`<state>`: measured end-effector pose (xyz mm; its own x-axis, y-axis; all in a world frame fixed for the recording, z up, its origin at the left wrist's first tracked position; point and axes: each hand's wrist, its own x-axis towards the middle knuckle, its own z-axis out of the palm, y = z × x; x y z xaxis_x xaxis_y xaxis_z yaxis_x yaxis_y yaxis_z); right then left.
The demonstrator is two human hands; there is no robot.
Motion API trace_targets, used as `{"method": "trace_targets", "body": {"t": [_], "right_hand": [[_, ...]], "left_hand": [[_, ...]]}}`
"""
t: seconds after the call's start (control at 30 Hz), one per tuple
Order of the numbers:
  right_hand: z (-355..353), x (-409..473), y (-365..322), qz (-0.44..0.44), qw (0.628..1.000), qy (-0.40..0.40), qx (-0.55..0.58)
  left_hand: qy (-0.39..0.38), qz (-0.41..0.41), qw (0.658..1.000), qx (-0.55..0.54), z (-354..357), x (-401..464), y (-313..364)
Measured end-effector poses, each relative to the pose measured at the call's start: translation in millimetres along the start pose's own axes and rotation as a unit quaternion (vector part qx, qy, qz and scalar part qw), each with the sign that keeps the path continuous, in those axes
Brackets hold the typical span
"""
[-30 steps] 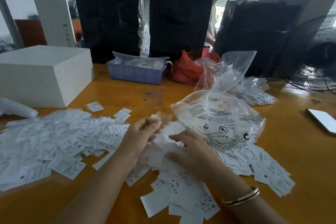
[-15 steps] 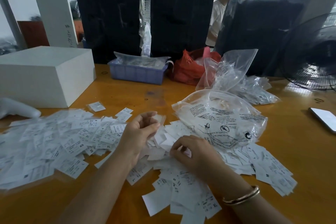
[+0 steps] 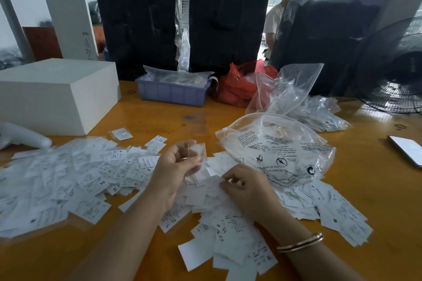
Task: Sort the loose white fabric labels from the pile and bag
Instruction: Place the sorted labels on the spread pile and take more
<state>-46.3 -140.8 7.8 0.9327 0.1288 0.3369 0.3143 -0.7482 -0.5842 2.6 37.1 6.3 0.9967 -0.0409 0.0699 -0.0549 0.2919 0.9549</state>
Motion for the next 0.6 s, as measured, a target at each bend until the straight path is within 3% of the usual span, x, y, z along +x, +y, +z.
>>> {"method": "trace_targets", "body": {"t": [0.1, 0.2, 0.3, 0.43, 0.6], "right_hand": [[-3, 1, 1, 0.058, 0.975, 0.124, 0.177], [-8, 1, 5, 0.042, 0.945, 0.222, 0.236], [-7, 0, 6, 0.037, 0.936, 0.207, 0.283], [-7, 2, 4, 0.049, 0.892, 0.146, 0.425], [-6, 5, 6, 0.080, 0.901, 0.176, 0.389]], "left_hand": [[-0.030, 0.010, 0.999, 0.019, 1, -1, 0], [-0.059, 0.033, 0.996, 0.063, 3, -3, -1], [-0.078, 0.044, 0.990, 0.106, 7, -6, -2], [-0.102, 0.060, 0.976, 0.183, 13, -10, -1], [-0.131, 0.074, 0.966, 0.211, 15, -13, -1]]}}
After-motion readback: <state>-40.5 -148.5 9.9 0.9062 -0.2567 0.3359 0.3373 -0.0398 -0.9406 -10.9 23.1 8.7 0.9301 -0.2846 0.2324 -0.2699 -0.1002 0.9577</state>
